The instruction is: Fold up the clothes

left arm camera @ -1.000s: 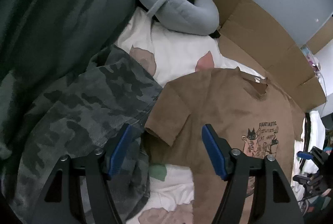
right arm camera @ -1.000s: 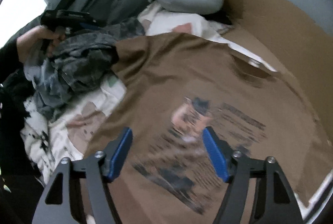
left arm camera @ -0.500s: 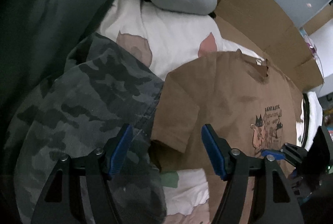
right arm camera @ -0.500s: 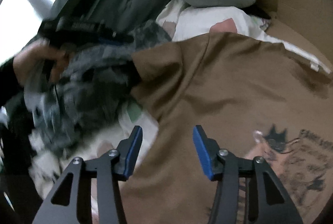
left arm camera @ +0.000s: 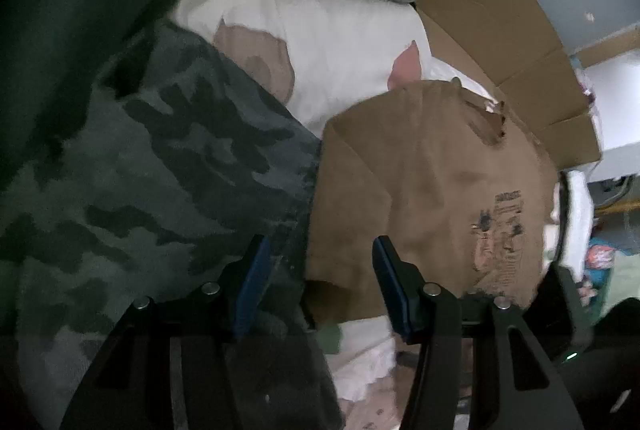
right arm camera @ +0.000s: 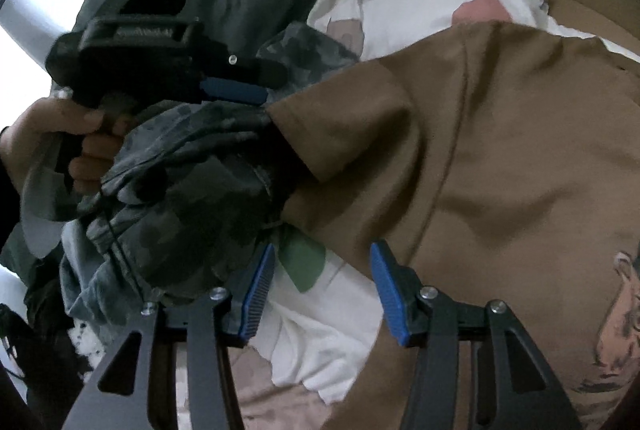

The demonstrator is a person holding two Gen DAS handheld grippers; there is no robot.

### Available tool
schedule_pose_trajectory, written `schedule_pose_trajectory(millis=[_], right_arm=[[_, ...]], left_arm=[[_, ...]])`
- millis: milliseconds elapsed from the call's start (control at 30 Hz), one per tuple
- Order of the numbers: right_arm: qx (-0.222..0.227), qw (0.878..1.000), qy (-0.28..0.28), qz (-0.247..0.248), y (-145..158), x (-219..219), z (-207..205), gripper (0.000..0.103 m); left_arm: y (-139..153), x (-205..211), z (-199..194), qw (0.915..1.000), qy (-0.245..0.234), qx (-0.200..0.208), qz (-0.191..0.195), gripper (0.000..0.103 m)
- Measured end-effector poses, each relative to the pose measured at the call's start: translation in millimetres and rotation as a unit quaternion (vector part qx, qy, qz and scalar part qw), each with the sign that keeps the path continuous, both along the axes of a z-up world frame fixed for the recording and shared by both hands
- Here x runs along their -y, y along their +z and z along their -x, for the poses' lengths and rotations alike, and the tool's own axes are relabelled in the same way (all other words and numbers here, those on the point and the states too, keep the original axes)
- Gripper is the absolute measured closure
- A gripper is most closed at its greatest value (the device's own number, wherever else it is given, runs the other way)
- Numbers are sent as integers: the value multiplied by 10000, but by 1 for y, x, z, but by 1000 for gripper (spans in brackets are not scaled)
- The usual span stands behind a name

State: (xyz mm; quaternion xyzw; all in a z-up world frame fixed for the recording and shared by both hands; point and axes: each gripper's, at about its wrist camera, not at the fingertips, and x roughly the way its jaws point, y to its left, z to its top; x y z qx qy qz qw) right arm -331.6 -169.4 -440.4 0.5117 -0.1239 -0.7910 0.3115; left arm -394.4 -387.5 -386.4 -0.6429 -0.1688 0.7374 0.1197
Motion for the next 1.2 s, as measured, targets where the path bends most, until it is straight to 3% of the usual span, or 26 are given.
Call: schedule_pose_trajectory(millis=[167,233,433,500,1000,1033,1100,1200], right_arm=[[16,9999,125,-47,-7,22,6,63],[-6,9998,181,-105,-9,29,7,64],[4,9991,366,-201,-18,43,8,65],[-31,9990,395,-223,-19,46,8,65],[-117,9947,668,-769,-34,70,20,67],[-123,9946,658,-794,-35,71,20,68],[-88,9952,616,-760,-35,70,23,87],[-37,9962,590,-646,-32,63,26,93]], left_arm=[[-8,4,2,9997,22,66,-220,50],[-9,4,2,9994,24,75,-324,68],[-14,6,0,9980,103,100,-610,84],[-16,6,0,9976,99,106,-673,96],[-16,14,-2,9939,287,21,-1063,99],[-15,14,-3,9938,297,7,-1071,99],[-13,15,-2,9937,317,-20,-1074,99],[-9,17,-2,9934,361,-67,-1087,99]])
